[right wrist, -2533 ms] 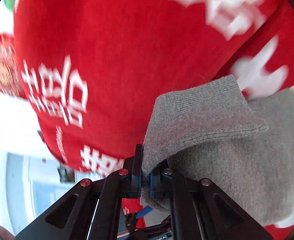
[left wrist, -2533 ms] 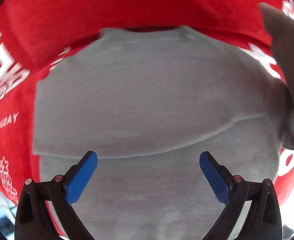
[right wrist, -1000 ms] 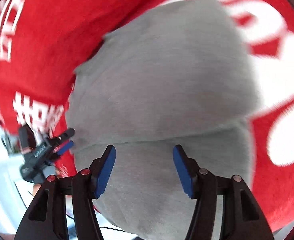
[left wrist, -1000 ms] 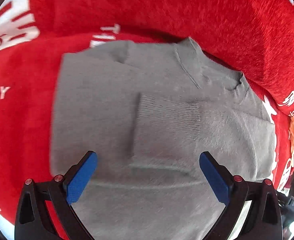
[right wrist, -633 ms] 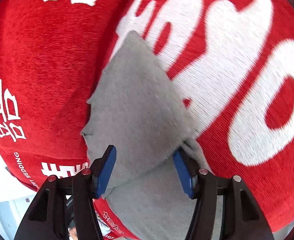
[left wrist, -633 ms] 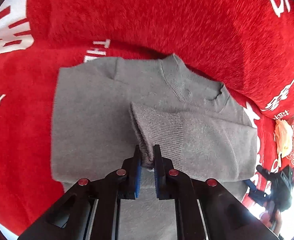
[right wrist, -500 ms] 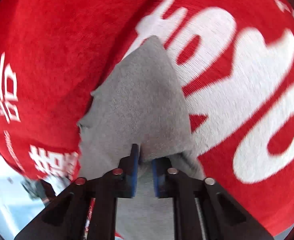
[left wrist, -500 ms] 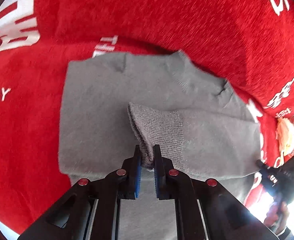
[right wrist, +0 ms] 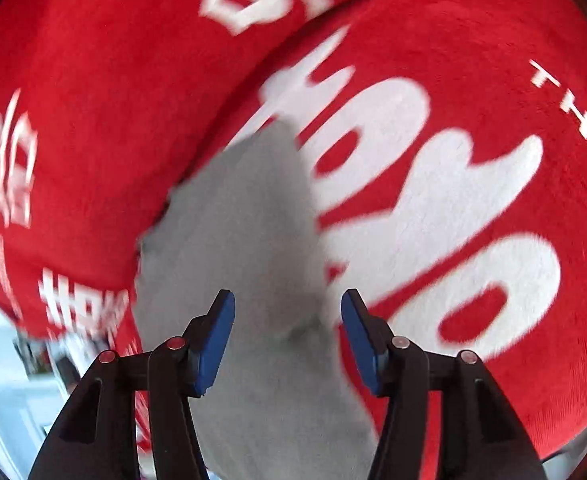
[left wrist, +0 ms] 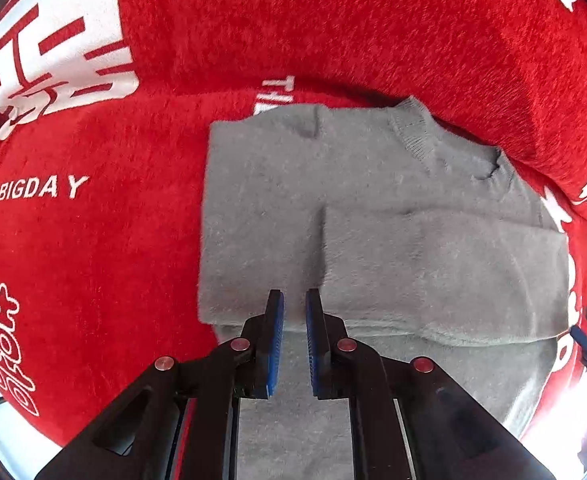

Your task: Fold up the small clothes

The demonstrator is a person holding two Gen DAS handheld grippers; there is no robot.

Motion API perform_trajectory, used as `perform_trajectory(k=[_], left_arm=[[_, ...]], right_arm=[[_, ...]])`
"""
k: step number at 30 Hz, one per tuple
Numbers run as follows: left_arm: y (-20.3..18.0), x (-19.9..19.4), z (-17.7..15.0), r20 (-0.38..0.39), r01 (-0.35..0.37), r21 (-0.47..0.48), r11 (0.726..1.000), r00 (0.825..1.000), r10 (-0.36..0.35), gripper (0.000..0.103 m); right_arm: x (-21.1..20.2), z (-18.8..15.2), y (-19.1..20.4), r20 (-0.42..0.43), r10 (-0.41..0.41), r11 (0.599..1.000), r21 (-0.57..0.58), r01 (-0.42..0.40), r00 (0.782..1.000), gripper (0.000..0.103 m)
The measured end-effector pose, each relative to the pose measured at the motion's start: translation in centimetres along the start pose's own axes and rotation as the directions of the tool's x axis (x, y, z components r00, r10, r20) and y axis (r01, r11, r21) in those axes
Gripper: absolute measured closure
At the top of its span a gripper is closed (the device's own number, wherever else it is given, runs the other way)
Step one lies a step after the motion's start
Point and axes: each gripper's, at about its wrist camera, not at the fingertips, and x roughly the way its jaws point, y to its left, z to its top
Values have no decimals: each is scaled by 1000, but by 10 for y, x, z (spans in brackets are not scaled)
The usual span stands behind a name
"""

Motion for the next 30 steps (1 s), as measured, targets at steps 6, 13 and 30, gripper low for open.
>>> perform_trajectory(k=[6, 13, 30], left_arm=[[-32, 6, 11, 10, 13, 35, 999, 1000, -13, 91], [-46, 33, -2, -13, -50, 99, 994, 999, 52, 91], [-54, -5, -36, -58, -100, 141, 985, 992, 110, 90]], right_arm=[[36, 24, 11, -92, 31, 999, 10, -31, 995, 94], [31, 24, 52, -25, -222, 925, -321, 203, 975, 94], [3, -38, 66, -23, -306, 908, -309, 284, 952, 85]])
